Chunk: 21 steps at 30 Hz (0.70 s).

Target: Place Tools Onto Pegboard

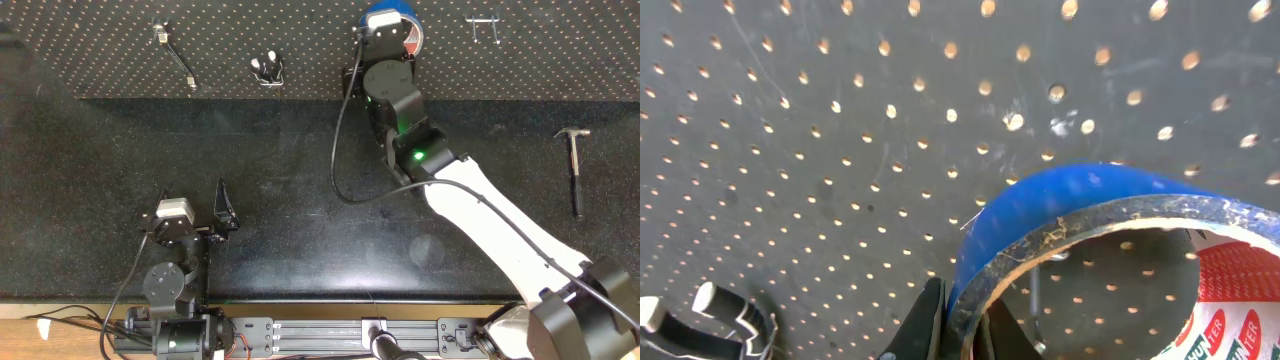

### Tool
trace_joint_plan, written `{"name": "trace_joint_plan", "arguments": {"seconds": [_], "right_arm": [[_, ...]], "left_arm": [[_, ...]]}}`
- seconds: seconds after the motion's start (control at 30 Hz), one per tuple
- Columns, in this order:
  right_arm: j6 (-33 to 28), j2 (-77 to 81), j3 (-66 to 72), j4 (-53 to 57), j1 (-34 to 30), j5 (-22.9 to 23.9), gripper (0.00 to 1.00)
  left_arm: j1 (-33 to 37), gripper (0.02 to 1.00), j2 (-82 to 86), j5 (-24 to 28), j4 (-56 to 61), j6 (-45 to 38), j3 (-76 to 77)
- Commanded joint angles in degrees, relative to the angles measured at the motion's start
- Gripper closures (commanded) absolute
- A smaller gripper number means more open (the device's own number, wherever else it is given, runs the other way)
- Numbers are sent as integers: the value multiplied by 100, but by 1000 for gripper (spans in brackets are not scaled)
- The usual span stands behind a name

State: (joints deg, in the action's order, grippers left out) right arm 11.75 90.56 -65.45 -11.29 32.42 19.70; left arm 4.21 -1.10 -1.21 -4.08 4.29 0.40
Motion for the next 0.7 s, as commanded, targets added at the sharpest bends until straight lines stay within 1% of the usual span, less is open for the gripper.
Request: {"name": "trace_joint_plan", "arguments": {"seconds": [0.03,0.13,0.33,0.37,0.4,0.43,0.5,0.53,0.57,0.6,0.7], "right_arm": [[68,249,-146,-315,35,192,928],[68,404,-149,-542,35,190,925],[61,424,-149,-557,35,195,919],[61,424,-149,-557,35,195,875],[61,424,-149,-555,35,195,652],[61,424,-149,-555,35,195,597],[63,420,-149,-553,35,190,373],[63,396,-149,-546,35,133,121],[63,350,-149,-487,35,57,71],[66,289,-149,-391,35,11,64],[63,-149,-149,393,35,-175,53]], "left_arm": [[28,25,31,22,-44,-74,-9],[28,23,31,22,-44,-74,-9],[28,23,31,22,-44,-74,-9],[28,23,31,22,-44,-74,-9],[28,23,31,22,-44,-74,-9],[28,23,31,22,-44,-74,-9],[28,23,31,22,-44,-74,-9],[28,23,31,22,-44,-74,-9],[28,23,31,22,-44,-74,-9],[28,23,31,22,-44,-74,-9],[28,23,31,22,-44,-74,-9]]}}
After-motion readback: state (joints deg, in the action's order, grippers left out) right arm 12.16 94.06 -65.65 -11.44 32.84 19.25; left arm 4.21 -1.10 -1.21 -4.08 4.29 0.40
